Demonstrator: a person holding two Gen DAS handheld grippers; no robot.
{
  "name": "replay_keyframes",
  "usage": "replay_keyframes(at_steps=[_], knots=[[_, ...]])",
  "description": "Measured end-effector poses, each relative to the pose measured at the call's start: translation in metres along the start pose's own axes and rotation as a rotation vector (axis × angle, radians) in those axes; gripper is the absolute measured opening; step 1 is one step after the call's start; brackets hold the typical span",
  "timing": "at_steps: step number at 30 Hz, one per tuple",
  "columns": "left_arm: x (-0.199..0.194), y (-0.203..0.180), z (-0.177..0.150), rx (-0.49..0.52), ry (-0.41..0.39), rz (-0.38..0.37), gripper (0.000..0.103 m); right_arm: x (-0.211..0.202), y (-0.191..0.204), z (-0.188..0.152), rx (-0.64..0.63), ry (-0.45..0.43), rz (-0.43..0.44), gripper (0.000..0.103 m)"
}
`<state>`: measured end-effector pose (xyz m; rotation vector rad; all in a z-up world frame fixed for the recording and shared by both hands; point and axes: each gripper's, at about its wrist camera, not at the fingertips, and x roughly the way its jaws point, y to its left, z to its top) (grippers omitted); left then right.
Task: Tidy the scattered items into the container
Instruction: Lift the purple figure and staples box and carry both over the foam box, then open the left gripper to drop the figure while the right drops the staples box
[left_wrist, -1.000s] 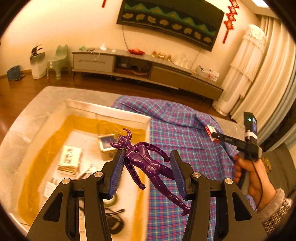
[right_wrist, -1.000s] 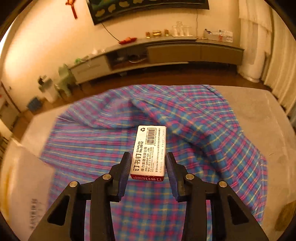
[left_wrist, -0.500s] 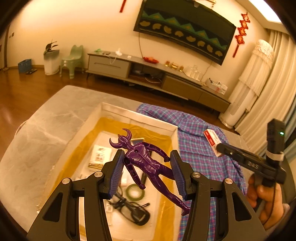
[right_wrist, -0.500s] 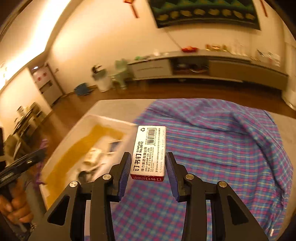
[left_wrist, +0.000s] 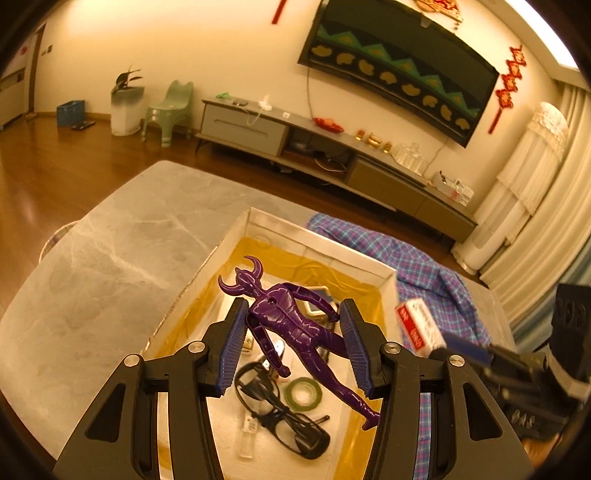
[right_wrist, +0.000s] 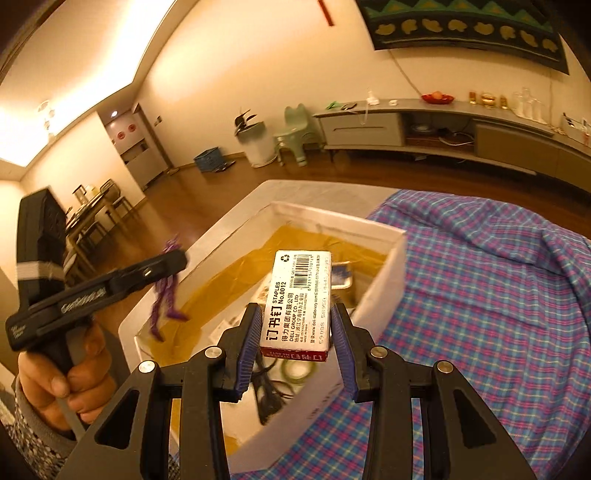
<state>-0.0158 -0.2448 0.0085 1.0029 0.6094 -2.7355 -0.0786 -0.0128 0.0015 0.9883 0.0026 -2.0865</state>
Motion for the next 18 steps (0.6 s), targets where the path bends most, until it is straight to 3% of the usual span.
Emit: replay_keyframes(at_steps=[18], knots=[[0.082,0.013,0.014,-0.043,0.074,0.042,0.053,0.050,0.036,-0.023,-0.148,0.109,-0.033,0.040]])
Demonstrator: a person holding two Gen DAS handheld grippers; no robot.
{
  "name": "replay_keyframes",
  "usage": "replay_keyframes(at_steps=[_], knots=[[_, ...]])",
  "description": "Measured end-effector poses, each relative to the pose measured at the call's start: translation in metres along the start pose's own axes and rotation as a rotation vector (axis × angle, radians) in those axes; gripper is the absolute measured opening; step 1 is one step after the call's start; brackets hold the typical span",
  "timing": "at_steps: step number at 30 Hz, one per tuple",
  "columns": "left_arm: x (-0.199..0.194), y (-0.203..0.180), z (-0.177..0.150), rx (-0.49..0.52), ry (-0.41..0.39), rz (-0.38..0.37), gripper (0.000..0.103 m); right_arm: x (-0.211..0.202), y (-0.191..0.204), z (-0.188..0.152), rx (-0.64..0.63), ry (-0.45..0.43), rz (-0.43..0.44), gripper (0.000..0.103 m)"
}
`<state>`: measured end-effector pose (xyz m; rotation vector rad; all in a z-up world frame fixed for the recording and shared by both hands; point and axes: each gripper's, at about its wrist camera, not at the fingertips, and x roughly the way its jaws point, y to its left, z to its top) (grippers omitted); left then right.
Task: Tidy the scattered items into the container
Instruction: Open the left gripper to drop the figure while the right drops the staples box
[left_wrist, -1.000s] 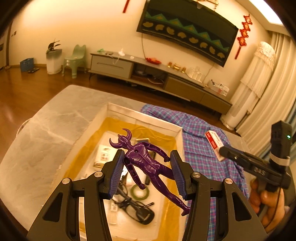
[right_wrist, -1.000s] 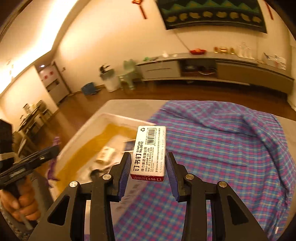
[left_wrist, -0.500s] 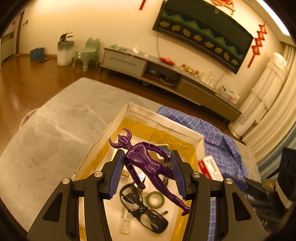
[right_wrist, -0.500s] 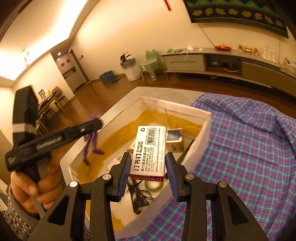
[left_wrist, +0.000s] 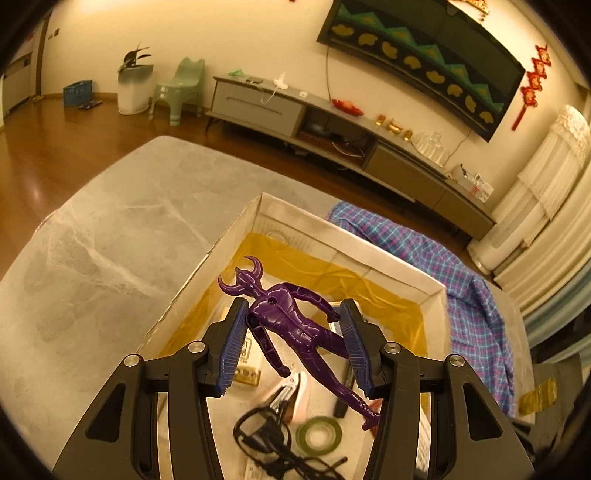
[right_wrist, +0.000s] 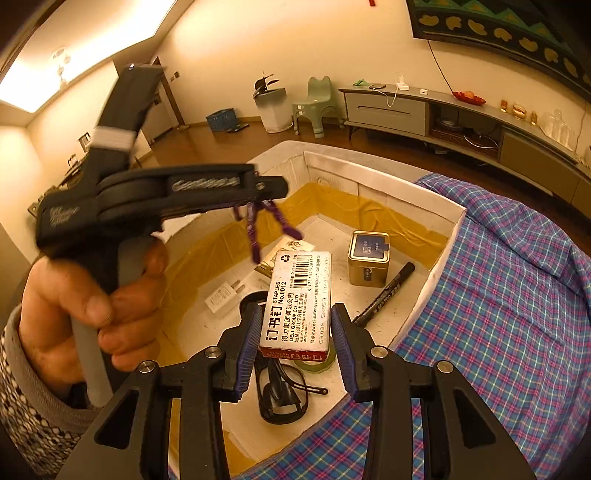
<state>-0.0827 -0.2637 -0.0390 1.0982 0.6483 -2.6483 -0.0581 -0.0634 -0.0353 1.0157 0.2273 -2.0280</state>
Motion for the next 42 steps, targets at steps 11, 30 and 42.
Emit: replay_keyframes(at_steps=[11,30,42], knots=[[0.052,0.001,0.011,-0.066,0.090,0.042,0.054,0.024,-0.007,0.003,-0.023,0.018,-0.074,0.041],[0.047,0.007,0.012,-0.087,0.152,-0.027,0.063,0.014,0.008,0.001,-0.030,0.004,-0.054,0.067],[0.029,-0.002,0.017,-0.014,0.109,0.037,0.063,0.006,0.007,0.002,-0.012,-0.007,-0.028,0.069]])
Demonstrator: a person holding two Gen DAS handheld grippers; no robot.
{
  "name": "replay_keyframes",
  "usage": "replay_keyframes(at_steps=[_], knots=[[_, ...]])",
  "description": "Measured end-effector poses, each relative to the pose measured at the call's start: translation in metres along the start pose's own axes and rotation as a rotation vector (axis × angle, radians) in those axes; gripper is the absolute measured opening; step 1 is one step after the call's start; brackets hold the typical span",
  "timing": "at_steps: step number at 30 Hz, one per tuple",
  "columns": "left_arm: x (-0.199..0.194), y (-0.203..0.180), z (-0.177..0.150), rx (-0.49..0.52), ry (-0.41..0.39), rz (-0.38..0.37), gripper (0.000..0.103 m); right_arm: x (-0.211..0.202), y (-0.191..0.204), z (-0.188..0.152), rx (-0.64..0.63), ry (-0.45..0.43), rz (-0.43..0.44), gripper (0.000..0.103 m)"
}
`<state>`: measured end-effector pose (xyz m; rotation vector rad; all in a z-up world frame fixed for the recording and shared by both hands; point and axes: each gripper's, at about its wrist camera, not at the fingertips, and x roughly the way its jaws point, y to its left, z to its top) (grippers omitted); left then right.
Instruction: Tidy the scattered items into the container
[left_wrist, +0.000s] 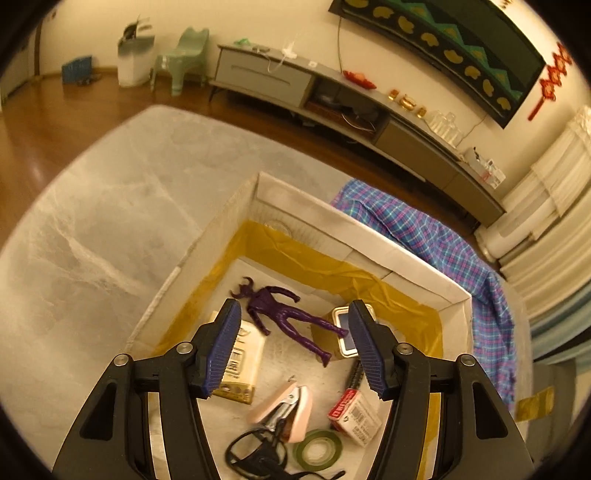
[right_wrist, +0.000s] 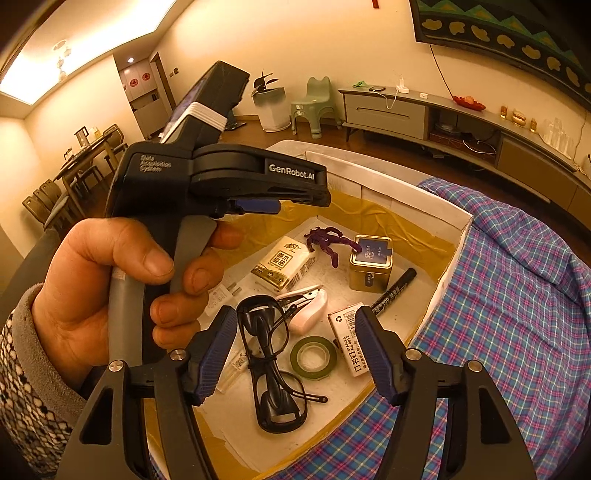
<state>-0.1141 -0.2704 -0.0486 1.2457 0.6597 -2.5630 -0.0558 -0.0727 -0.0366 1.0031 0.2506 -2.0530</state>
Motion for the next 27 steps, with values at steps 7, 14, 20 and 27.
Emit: replay_keyframes(at_steps=[7,14,20,27], knots=[[-0.046,-0.009,-0.005,0.048,-0.094,0.048,0.063,-0.013,0.004,0.002,0.009,-0.017,0.025,0.071],[-0.098,-0.023,-0.032,0.155,-0.201,0.136,0.065,-0.039,0.018,-0.007,-0.034,-0.027,0.044,0.075],[-0.131,-0.035,-0.057,0.224,-0.237,0.130,0.068,-0.059,0.030,-0.025,-0.079,-0.014,0.051,0.075],[-0.156,-0.046,-0.087,0.251,-0.254,0.092,0.068,-0.077,0.041,-0.053,-0.079,0.000,0.072,0.075]])
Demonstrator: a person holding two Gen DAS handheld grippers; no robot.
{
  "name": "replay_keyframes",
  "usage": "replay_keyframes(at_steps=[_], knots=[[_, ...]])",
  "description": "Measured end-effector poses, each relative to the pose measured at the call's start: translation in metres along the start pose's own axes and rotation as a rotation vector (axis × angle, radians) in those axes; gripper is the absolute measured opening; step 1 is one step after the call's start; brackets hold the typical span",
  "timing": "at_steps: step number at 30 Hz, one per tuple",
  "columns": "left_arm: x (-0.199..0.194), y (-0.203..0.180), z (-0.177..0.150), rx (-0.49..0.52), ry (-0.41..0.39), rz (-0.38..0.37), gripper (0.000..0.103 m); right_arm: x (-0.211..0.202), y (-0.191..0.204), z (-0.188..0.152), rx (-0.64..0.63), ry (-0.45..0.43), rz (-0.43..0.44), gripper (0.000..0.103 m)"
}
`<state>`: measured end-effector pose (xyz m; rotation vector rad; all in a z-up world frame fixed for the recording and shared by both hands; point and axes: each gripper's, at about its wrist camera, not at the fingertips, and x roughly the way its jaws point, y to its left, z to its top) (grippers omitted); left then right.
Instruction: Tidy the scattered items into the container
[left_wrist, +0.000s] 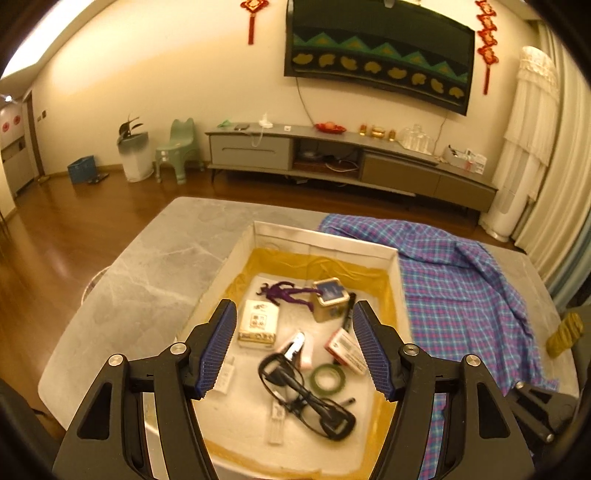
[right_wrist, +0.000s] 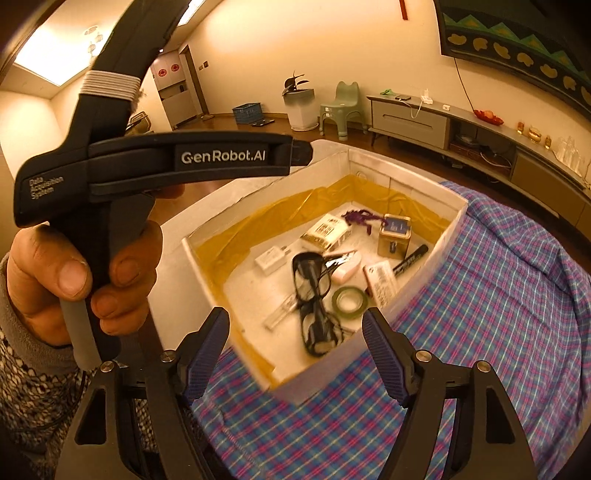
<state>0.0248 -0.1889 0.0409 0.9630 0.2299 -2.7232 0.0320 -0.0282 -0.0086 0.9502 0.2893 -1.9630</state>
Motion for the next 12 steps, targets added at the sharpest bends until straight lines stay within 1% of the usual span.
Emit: replay_keyframes(at_steps=[4,7,12], knots=[[-0.022,-0.007,-0.022,0.019,-0.009,0.013,0.068,-0.006,0.013,-0.018,0.004,0.009,0.025,0.075],[-0.036,-0.007,-0.035,0.015,-0.015,0.003,0.068,-0.008,0.024,-0.025,-0.014,0.014,0.037,0.076],[-0.045,-0.011,-0.035,0.045,-0.054,0.021,0.068,-0.006,0.033,-0.030,-0.039,0.022,0.031,0.077]])
